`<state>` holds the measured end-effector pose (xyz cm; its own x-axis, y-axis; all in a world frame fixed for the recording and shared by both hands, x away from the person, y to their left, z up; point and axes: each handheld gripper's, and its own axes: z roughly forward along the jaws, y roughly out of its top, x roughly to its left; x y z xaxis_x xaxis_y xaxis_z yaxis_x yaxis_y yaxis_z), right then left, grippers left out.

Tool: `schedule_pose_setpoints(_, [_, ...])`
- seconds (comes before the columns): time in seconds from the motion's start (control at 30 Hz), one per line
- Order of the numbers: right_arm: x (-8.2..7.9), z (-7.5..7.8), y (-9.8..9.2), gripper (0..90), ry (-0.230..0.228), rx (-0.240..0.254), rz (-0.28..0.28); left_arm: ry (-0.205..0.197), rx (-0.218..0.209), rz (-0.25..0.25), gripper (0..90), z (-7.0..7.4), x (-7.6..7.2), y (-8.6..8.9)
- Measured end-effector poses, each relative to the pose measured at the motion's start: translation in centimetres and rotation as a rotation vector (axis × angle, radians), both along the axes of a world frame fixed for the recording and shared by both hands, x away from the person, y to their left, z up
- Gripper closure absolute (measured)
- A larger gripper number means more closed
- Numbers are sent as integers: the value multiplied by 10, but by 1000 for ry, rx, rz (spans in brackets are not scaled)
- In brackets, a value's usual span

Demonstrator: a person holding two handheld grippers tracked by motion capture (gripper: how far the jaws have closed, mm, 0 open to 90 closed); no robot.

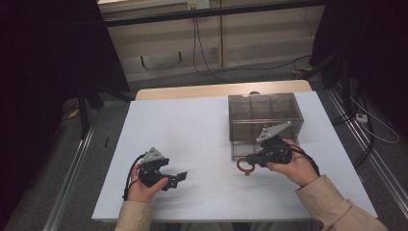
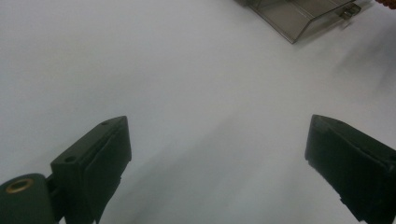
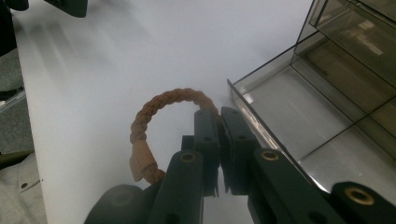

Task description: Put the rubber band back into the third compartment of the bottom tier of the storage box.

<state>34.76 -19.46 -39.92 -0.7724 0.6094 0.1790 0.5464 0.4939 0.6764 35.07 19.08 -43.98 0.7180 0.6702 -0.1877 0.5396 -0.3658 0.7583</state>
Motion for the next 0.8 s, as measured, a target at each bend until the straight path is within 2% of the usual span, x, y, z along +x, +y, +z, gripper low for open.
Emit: schedule_pose_setpoints(0.8, [8,2,-22,861,4,-37,-45,3,-1,-1,72,0,0,0])
